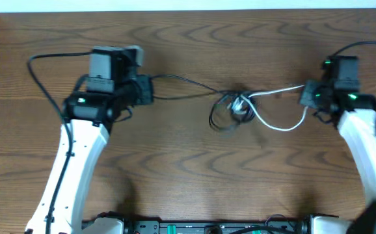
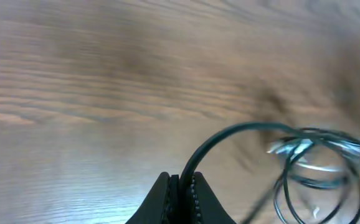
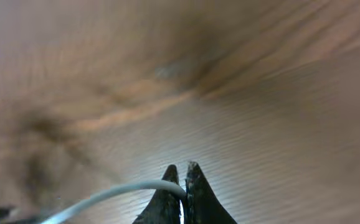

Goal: Untangle cables

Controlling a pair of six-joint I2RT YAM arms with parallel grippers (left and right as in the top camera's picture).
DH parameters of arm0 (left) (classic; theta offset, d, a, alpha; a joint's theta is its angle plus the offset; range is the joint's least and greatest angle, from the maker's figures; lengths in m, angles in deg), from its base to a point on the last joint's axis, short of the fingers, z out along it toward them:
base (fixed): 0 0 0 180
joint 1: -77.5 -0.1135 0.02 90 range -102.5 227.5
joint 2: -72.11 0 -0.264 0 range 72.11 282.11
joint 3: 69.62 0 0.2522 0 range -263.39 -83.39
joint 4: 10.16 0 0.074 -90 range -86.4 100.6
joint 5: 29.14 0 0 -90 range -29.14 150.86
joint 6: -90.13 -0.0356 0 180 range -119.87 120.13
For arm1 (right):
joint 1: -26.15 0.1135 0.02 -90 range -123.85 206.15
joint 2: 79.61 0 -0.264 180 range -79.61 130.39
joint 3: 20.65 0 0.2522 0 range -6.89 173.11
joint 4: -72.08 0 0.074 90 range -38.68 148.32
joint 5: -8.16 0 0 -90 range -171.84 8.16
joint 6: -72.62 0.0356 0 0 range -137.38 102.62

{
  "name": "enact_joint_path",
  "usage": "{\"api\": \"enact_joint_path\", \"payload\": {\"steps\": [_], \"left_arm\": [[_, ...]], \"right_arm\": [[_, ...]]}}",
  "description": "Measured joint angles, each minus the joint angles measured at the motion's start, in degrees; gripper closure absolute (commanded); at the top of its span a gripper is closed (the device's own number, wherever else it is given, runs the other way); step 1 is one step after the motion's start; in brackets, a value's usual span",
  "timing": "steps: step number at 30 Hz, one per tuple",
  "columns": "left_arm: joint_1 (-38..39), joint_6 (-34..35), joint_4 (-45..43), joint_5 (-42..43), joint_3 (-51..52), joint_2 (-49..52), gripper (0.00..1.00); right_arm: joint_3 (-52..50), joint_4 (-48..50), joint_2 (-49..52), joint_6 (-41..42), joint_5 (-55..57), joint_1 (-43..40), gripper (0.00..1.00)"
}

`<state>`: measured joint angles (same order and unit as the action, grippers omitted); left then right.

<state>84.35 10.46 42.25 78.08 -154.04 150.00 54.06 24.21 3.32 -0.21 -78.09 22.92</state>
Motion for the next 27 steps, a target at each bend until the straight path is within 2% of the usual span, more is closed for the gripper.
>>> {"api": "enact_joint_path", "payload": {"steps": [7, 12, 16, 27], "left_arm": [[-3.8, 0.4, -0.1, 0.2, 0.0, 0.0, 0.92], [-4.4, 0.9, -0.3, -8.4, 0.0, 0.0, 0.93], [-7.0, 2.1, -0.4, -11.8, 0.0, 0.0, 0.93], [-14.9, 9.3, -0.7, -9.8, 0.0, 0.0, 0.93]], "right_arm": [[0.0, 0.1, -8.7, -3.4, 1.3, -3.1, 0.99], [0.0, 1.0, -11.4, -4.2, 5.1, -3.4, 0.99], [0.0, 1.2, -11.6, -4.1, 6.6, -5.7, 0.99], [0.0, 1.3, -11.6, -2.4, 2.6, -17.0, 0.99]]}}
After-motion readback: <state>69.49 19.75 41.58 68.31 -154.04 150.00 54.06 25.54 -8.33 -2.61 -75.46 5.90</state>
